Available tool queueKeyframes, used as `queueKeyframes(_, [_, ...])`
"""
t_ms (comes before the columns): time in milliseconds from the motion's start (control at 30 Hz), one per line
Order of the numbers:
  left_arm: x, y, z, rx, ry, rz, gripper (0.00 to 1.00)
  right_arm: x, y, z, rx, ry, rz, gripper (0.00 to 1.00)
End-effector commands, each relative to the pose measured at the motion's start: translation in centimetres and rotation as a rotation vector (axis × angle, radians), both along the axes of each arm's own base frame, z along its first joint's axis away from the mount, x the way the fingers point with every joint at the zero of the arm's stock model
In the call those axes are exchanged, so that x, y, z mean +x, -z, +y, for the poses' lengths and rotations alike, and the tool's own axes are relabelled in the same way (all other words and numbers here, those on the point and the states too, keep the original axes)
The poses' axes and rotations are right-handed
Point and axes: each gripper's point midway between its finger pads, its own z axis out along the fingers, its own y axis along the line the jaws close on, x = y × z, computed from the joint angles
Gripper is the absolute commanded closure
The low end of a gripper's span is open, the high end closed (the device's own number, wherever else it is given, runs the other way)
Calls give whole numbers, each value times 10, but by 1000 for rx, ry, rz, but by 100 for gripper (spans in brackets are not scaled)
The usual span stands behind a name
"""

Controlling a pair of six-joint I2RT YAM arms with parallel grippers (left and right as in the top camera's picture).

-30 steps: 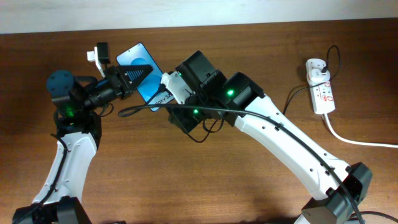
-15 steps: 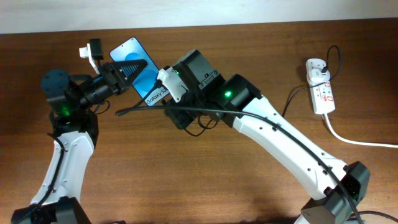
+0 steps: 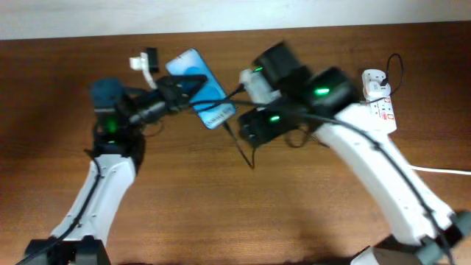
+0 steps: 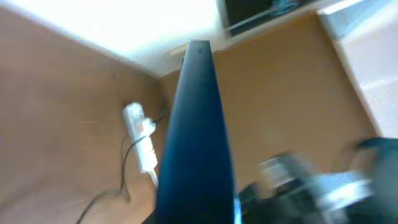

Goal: Plug charger to phone and switch on socket
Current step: 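Lay the plugged-in phone flat on the table with the left gripper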

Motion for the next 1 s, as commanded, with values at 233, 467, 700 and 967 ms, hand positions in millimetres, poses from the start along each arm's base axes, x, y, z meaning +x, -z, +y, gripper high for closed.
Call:
queueKeyframes(233, [11,127,-45,409,283,221,100,5,-58,-111,-19,342,-148,1])
queueKeyframes(467, [33,227,-53,252,415,237,100,7,-57,-110,-10,361,-143,1])
queueKeyframes(700, [13,275,-92,545,403,263,97,7,-56,-110,-11,362,-141,1])
queueKeyframes(967, [16,291,-78,609,313,378,85,2,-53,-111,-21,361,-119,1])
